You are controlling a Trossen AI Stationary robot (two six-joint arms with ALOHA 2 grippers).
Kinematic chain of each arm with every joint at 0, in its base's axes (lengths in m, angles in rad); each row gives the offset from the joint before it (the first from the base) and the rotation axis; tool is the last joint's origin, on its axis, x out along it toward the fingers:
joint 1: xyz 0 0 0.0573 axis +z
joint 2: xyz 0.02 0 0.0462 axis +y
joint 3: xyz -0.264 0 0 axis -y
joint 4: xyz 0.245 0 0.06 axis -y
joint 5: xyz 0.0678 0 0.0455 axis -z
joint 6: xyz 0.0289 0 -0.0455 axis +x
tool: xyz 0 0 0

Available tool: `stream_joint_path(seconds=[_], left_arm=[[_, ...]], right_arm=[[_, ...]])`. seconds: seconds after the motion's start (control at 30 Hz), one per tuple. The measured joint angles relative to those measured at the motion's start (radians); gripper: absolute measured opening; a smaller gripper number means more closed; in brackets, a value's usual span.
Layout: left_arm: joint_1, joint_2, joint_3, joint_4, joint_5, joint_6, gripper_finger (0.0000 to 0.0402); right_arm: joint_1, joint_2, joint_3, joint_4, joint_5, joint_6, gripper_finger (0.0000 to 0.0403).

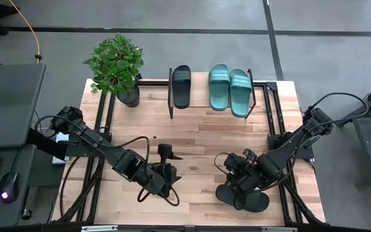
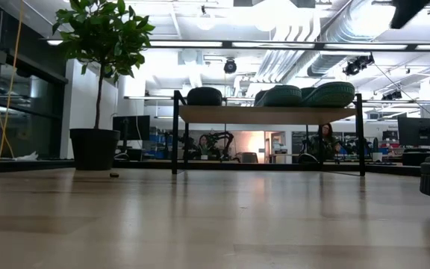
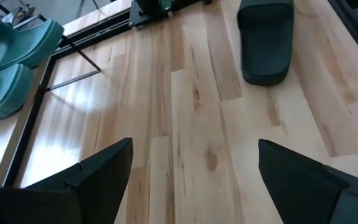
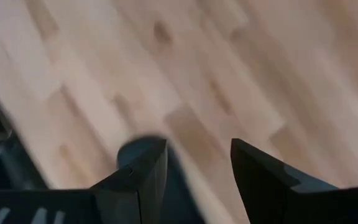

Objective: Pick and place slides into the shelf
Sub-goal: Put the black slide on the shelf

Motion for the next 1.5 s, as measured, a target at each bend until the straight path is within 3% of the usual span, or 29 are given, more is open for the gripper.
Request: stream_joint_path(seconds=[0.23, 0.43, 0.77, 1.07, 1.5], left_arm=[[0.003, 0.0, 0.0, -0.004, -0.001, -0.003, 0.0326], [0.003, 0.0, 0.0, -0.006, 0.0, -0.004, 0.0326], [0.003, 0.0, 0.0, -0.031, -0.002, -0.004, 0.0326], [0.003, 0.0, 0.0, -0.053, -0.003, -0.004, 0.0326], [0.003, 0.001, 0.0, -0.112, -0.039, -0.028, 0.0326]], right_arm=[[-0.014, 0.0, 0.004, -0.007, -0.236, 0.062, 0.0167], [-0.013, 0.0, 0.004, 0.059, -0.233, 0.005, 0.0167], [-0.008, 0.0, 0.005, 0.257, -0.122, -0.137, 0.0167], [-0.037, 0.006, 0.007, 0.33, -0.077, 0.104, 0.0167], [-0.032, 0.068, 0.01, 0.123, -0.193, 0.38, 0.0167]])
